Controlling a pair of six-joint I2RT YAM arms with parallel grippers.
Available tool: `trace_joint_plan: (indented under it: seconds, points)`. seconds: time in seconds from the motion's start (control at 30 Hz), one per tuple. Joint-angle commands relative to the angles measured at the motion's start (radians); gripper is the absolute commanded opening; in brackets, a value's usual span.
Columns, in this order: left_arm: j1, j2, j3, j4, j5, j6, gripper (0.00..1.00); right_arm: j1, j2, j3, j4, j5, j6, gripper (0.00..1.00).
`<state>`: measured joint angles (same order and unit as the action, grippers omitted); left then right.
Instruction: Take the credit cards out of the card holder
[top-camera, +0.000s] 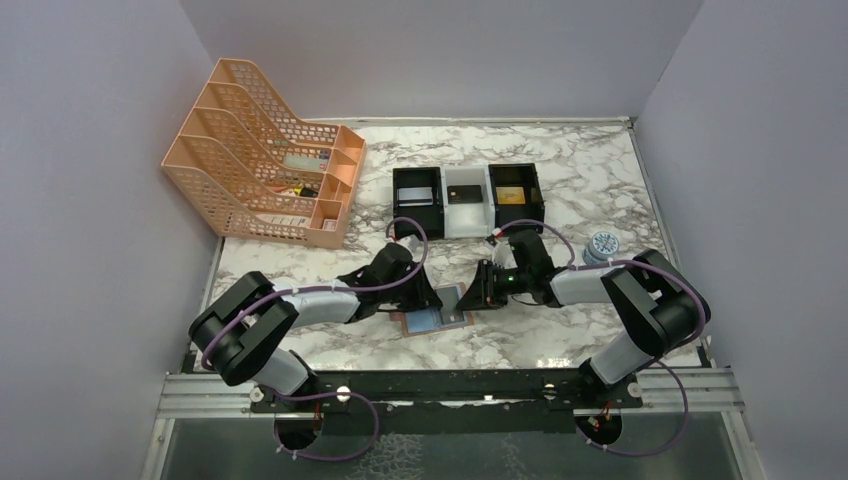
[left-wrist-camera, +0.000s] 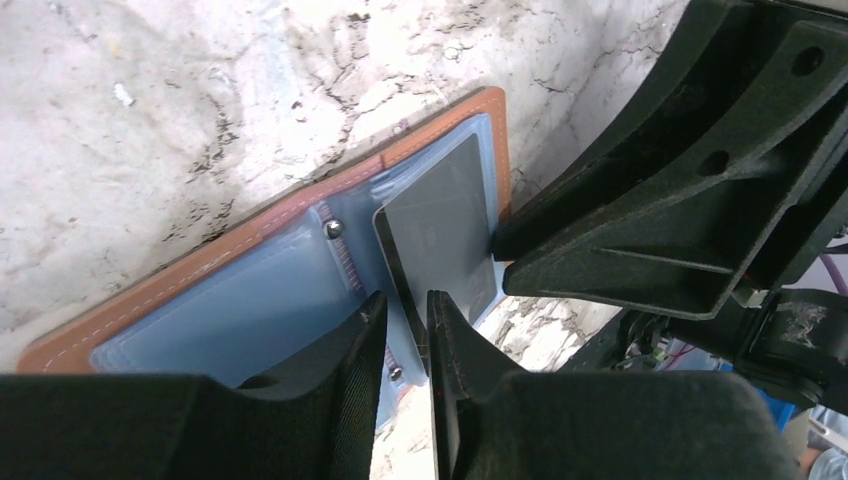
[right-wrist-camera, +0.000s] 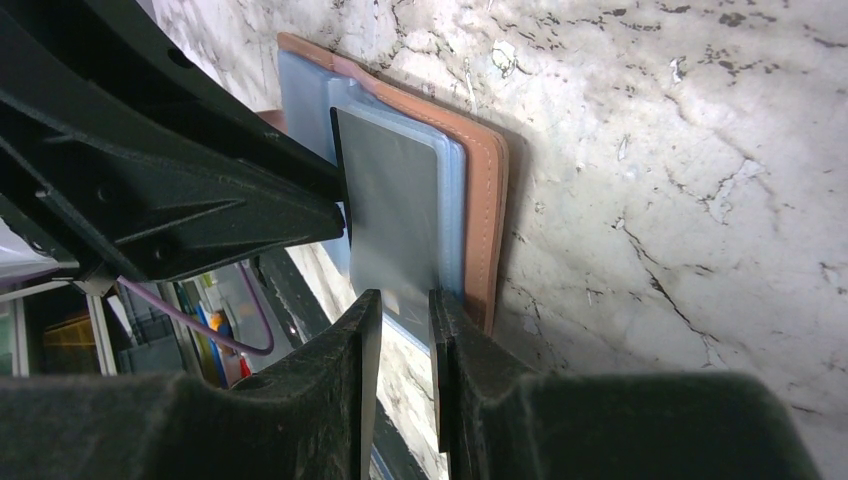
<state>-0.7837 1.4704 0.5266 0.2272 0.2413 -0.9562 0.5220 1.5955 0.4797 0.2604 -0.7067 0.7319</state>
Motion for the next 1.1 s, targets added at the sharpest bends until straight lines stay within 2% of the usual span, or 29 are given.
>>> trace_joint_plan:
  seconds: [0.0,0.33,0.6,0.77,1.0,1.07]
  points:
    - [-0.005,-0.018,-0.028,0.041,-0.055,-0.045,0.23,-0.002,0.030,-0.010,-0.023,0.034,-0.023,0.26]
    - [-0.004,-0.004,-0.039,0.064,-0.054,-0.061,0.17,-0.002,0.042,-0.005,-0.026,0.029,-0.024,0.25]
    - [-0.005,0.009,-0.039,0.090,-0.044,-0.067,0.16,-0.002,0.038,-0.002,-0.029,0.024,-0.019,0.25]
    - [-0.005,-0.015,-0.057,0.091,-0.056,-0.071,0.06,-0.002,0.037,-0.005,-0.031,0.028,-0.015,0.25]
    - [-0.005,-0.048,-0.073,0.084,-0.065,-0.071,0.06,-0.002,0.036,0.006,-0.056,0.052,-0.024,0.25]
    - [-0.005,-0.048,-0.073,0.079,-0.065,-0.072,0.09,-0.002,0.038,0.007,-0.055,0.051,-0.025,0.25]
